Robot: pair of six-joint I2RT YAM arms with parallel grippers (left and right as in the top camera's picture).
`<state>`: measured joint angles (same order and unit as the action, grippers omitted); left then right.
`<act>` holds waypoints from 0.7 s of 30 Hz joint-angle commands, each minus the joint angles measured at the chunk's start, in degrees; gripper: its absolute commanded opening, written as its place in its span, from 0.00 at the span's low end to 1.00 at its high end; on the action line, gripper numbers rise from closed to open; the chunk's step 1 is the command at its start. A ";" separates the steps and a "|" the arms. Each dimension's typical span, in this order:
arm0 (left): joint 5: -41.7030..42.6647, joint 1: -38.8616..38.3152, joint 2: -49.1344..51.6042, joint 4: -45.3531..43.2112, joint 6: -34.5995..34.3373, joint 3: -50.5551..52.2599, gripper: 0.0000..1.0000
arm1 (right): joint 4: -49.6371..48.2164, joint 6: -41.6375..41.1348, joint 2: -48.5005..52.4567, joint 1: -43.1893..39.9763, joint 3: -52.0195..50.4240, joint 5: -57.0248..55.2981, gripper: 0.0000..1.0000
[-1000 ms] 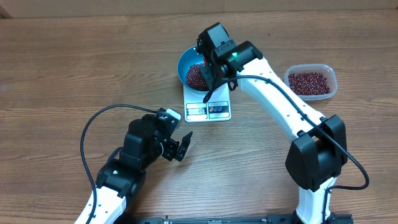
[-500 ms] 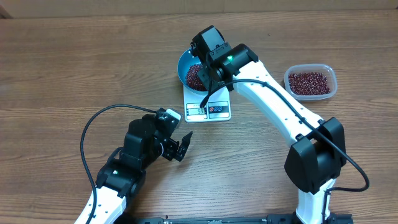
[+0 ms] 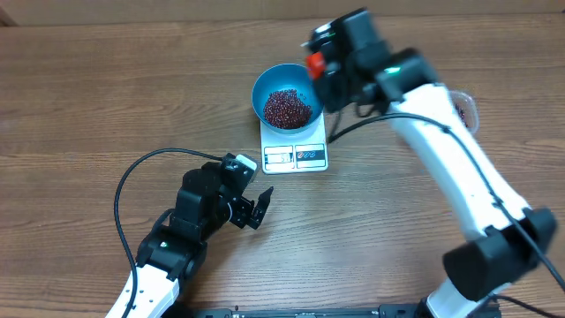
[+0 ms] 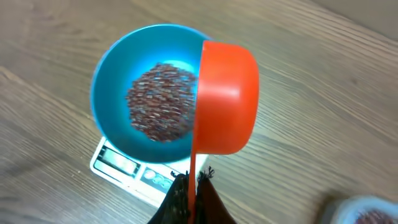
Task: Scoop item into bowl and weigh 150g on scale
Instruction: 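Bring the empty scoop back to the bean container with right gripper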
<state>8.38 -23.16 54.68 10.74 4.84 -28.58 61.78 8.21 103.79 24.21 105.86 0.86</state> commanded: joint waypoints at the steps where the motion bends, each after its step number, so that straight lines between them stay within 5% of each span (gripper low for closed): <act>1: 0.61 -0.22 0.07 -0.04 -0.13 0.39 1.00 | 1.44 -0.46 -4.76 -5.75 1.90 4.22 0.04; 13: 0.61 -0.22 0.07 -0.04 -0.13 0.39 1.00 | 13.11 -1.14 -7.06 -28.11 1.09 5.05 0.04; 21: 0.61 -0.22 0.07 -0.04 -0.13 0.39 1.00 | 15.58 -1.05 -4.15 -34.62 -2.86 5.03 0.04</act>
<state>8.38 -23.16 54.68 10.74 4.84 -28.58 77.65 7.46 98.21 -9.82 105.16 5.15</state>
